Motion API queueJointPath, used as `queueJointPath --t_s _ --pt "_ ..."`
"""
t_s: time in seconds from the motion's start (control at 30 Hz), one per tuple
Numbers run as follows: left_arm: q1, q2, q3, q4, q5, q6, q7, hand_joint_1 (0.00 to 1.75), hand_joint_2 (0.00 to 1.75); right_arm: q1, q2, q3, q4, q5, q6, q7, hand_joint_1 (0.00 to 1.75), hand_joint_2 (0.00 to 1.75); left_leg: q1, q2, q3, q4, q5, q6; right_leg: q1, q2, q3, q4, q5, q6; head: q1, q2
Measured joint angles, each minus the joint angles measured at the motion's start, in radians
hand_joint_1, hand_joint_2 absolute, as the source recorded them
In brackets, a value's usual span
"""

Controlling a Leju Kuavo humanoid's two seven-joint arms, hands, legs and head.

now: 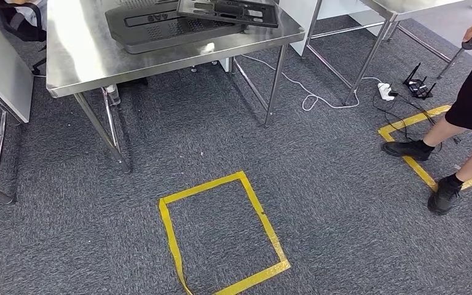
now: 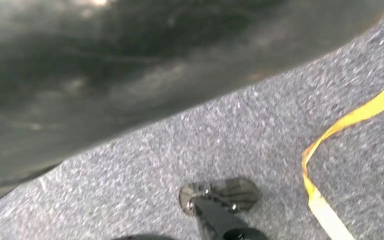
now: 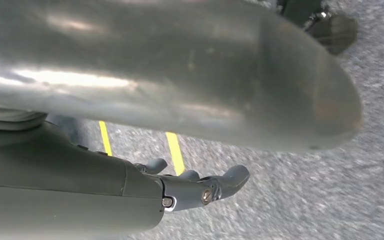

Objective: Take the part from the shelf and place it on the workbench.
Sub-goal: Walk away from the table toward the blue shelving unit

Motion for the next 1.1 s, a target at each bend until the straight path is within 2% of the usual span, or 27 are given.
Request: queueJointPath --t_s 0.07,0.1,0.13,0.17,0.2,0.23,0.27,0.3,0.33,0.37,0.43,0.47,0.5,0.53,0.6,0.63,0.67,0.7,0.73,0.8,0.83,0.87,0.93,0.97,1.03,1.07,1.1 --pt "0.0 -0.001 0.0 0.0 -0.001 0.002 -0.001 0.0 0.0 -0.002 0.001 0.0 0.0 0.0 0.0 0.001 0.0 0.0 0.0 0.021 -0.007 -0.003 0.005 0.009 -0.001 -0.033 -0.059 0.116 -0.055 -0.003 0.006 0.0" --pt "0.001 -0.001 0.0 0.0 -0.002 0.002 -0.001 0.0 0.0 -0.003 0.002 0.0 0.0 0.0 0.0 0.001 0.0 0.0 -0.001 0.033 -0.011 -0.002 0.006 0.01 -0.003 -0.04 -0.092 0.185 -0.081 -0.003 0.006 0.0" --pt "0.001 -0.001 0.0 0.0 -0.002 0.002 -0.001 0.0 0.0 -0.003 0.002 0.0 0.0 0.0 0.0 0.001 0.0 0.0 -0.001 0.045 -0.014 -0.002 0.006 0.011 -0.005 -0.044 -0.115 0.236 -0.098 0.0 0.006 0.0" --pt "0.001 -0.002 0.0 0.0 -0.003 0.002 -0.001 0.0 0.0 -0.001 0.002 0.0 0.0 0.0 0.0 0.001 0.0 0.0 -0.001 0.056 -0.015 -0.002 0.007 0.011 -0.007 -0.047 -0.118 0.249 -0.099 0.008 0.007 0.0" --pt "0.001 -0.002 0.001 0.0 -0.003 0.002 -0.001 0.0 0.0 0.0 0.002 0.0 0.0 0.0 0.0 0.001 0.0 0.0 0.0 0.067 -0.016 -0.002 0.008 0.01 -0.009 -0.051 -0.099 0.219 -0.085 0.018 0.007 0.0" --pt "0.001 -0.003 0.001 0.0 -0.003 0.002 -0.001 0.0 0.0 0.001 0.002 0.0 0.0 0.0 0.0 0.001 0.0 0.0 0.001 0.077 -0.015 -0.002 0.008 0.008 -0.011 -0.062 -0.059 0.152 -0.062 0.027 0.007 0.0" --pt "0.001 -0.003 0.001 0.0 -0.003 0.002 -0.001 0.0 0.0 0.0 0.002 0.0 0.0 0.0 0.0 0.001 0.0 0.0 0.0 0.086 -0.014 -0.002 0.009 0.006 -0.012 -0.082 -0.014 0.071 -0.038 0.034 0.008 0.0" --pt "0.001 -0.004 0.001 0.0 -0.003 0.002 -0.001 0.0 0.0 -0.002 0.002 0.0 0.0 0.0 0.0 0.001 0.0 0.0 -0.002 0.095 -0.014 -0.002 0.009 0.001 -0.01 -0.099 0.021 0.005 -0.018 0.035 0.008 0.0" --pt "0.0 -0.004 0.001 0.0 -0.003 0.002 -0.001 0.0 0.0 -0.004 0.002 0.0 0.0 0.0 0.001 0.001 0.0 0.0 -0.004 0.104 -0.012 -0.002 0.009 -0.005 -0.007 -0.112 0.042 -0.037 -0.005 0.03 0.006 0.0" --pt "0.0 -0.004 0.001 0.0 -0.003 0.002 -0.001 0.0 0.0 -0.005 0.002 0.0 0.0 0.0 0.001 0.001 0.0 0.0 -0.006 0.112 -0.01 -0.004 0.009 -0.012 -0.004 -0.116 0.047 -0.053 0.0 0.022 0.006 0.0" --pt "-0.001 -0.004 0.001 0.0 -0.003 0.002 -0.002 0.0 0.0 -0.004 0.003 0.0 0.0 0.0 0.001 0.001 0.0 0.0 -0.005 0.123 -0.004 -0.008 0.01 -0.027 -0.002 -0.097 0.045 -0.055 0.01 0.005 0.003 0.0" --pt "-0.002 -0.004 0.001 0.0 -0.003 0.002 -0.002 0.0 0.0 -0.002 0.003 0.0 0.0 0.0 0.001 0.001 0.0 0.0 -0.002 0.115 -0.003 -0.005 0.005 -0.033 -0.005 -0.088 0.047 -0.058 0.013 -0.002 0.003 0.0" --pt "-0.002 -0.004 0.001 0.0 -0.003 0.002 -0.002 0.0 0.0 -0.001 0.003 0.0 0.001 0.0 0.001 0.001 0.0 0.0 0.0 0.097 -0.008 0.015 -0.012 -0.037 -0.009 -0.079 0.05 -0.061 0.018 -0.01 0.001 0.0" --pt "-0.001 -0.004 0.001 0.0 -0.003 0.003 -0.002 0.0 0.0 -0.001 0.003 0.0 0.001 0.0 0.001 0.002 0.0 0.0 0.001 0.073 -0.024 0.055 -0.041 -0.039 -0.013 -0.071 0.053 -0.063 0.022 -0.016 -0.001 0.0" --pt "0.002 -0.003 0.001 0.0 -0.003 0.005 -0.003 0.0 0.0 -0.001 0.004 0.0 0.001 0.0 0.001 0.002 0.0 0.0 0.001 0.032 -0.077 0.185 -0.113 -0.039 -0.012 -0.053 0.051 -0.062 0.025 -0.023 -0.005 0.0" --pt "0.003 -0.003 0.001 0.0 -0.003 0.008 -0.002 0.0 0.0 -0.001 0.005 0.0 0.001 0.0 0.001 0.002 0.0 0.0 0.001 0.025 -0.102 0.242 -0.135 -0.039 -0.01 -0.042 0.051 -0.062 0.025 -0.024 -0.005 0.0" --pt "0.004 -0.003 0.001 0.0 -0.003 0.012 -0.003 0.0 0.0 0.0 0.006 0.0 0.001 0.0 0.001 0.002 0.0 0.0 0.001 0.022 -0.114 0.271 -0.138 -0.039 -0.008 -0.03 0.051 -0.061 0.025 -0.024 -0.005 0.0" --pt "0.004 -0.003 0.001 0.0 -0.003 0.018 -0.003 0.0 0.0 0.0 0.006 0.0 0.001 0.0 0.001 0.002 0.0 0.0 0.002 0.02 -0.109 0.259 -0.119 -0.039 -0.007 -0.017 0.052 -0.059 0.025 -0.024 -0.005 0.0" --pt "0.004 -0.003 0.001 0.0 -0.003 0.022 -0.005 0.0 0.0 0.0 0.007 0.0 0.001 0.0 0.001 0.002 0.0 0.0 0.004 0.015 -0.087 0.211 -0.085 -0.04 -0.007 -0.004 0.052 -0.056 0.025 -0.023 -0.005 0.0" --pt "0.005 -0.003 0.002 0.0 -0.003 0.03 -0.007 0.0 0.0 -0.002 0.007 0.0 0.001 0.0 0.001 0.002 0.0 0.0 0.012 -0.028 -0.029 0.082 -0.027 -0.04 -0.006 0.023 0.045 -0.043 0.021 -0.017 -0.005 0.0" --pt "0.005 -0.003 0.003 0.0 -0.003 0.033 -0.009 0.0 0.0 -0.003 0.007 0.0 0.001 0.001 0.001 0.001 0.0 0.0 0.015 -0.047 -0.012 0.041 -0.014 -0.04 -0.005 0.035 0.038 -0.036 0.019 -0.012 -0.005 0.0" --pt "0.005 -0.003 0.004 0.001 -0.003 0.036 -0.011 0.0 0.0 -0.004 0.007 0.0 0.001 0.002 0.001 0.001 0.0 0.0 0.014 -0.059 -0.006 0.023 -0.013 -0.037 -0.005 0.045 0.029 -0.033 0.019 -0.006 -0.006 0.0" --pt "0.004 -0.003 0.005 0.001 -0.004 0.042 -0.014 0.0 0.0 -0.002 0.008 0.0 0.001 0.003 0.002 0.001 0.0 0.0 0.007 -0.042 -0.009 0.02 -0.013 -0.024 -0.009 0.063 0.013 -0.036 0.024 0.006 -0.007 0.0" --pt "0.003 -0.003 0.005 0.001 -0.004 0.044 -0.015 0.0 0.0 0.0 0.008 0.0 0.001 0.003 0.002 0.001 0.0 0.0 0.006 -0.031 -0.009 0.018 -0.01 -0.016 -0.009 0.052 0.006 -0.032 0.023 0.011 -0.006 0.0" --pt "0.002 -0.004 0.005 0.0 -0.004 0.044 -0.016 0.0 0.0 0.001 0.008 0.0 0.001 0.004 0.002 0.001 0.0 0.0 0.008 -0.006 -0.01 0.012 -0.004 -0.001 -0.006 0.002 -0.024 0.023 -0.004 0.011 -0.001 0.0" --pt "0.003 -0.004 0.005 0.0 -0.005 0.044 -0.016 0.0 0.0 0.0 0.009 0.0 0.001 0.005 0.002 0.001 0.0 0.0 0.007 0.008 -0.011 0.012 -0.004 0.004 -0.006 -0.026 -0.053 0.081 -0.031 0.008 0.001 0.0" --pt "0.003 -0.004 0.005 0.0 -0.006 0.044 -0.016 0.0 0.0 -0.001 0.01 0.0 0.001 0.006 0.002 0.001 0.0 0.0 0.006 0.023 -0.013 0.012 -0.004 0.006 -0.006 -0.04 -0.089 0.152 -0.061 0.005 0.003 0.0"
